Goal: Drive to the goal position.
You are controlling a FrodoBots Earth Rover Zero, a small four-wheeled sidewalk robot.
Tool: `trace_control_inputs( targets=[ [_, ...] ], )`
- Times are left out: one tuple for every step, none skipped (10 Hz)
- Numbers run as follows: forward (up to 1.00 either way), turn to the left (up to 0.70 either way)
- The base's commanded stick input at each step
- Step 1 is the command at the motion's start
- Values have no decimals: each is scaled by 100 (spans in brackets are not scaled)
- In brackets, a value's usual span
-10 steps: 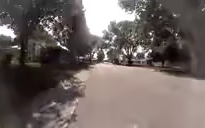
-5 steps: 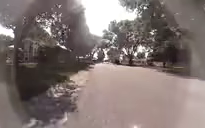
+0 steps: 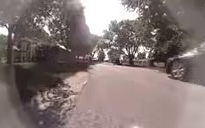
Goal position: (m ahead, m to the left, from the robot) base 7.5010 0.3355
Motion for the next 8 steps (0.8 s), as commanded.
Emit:
trace_control_inputs(
  targets=[
    [100, 1],
    [100, 8],
    [100, 19],
    [100, 31],
    [100, 27],
    [100, 3],
    [100, 3],
    [100, 3]
  ],
)
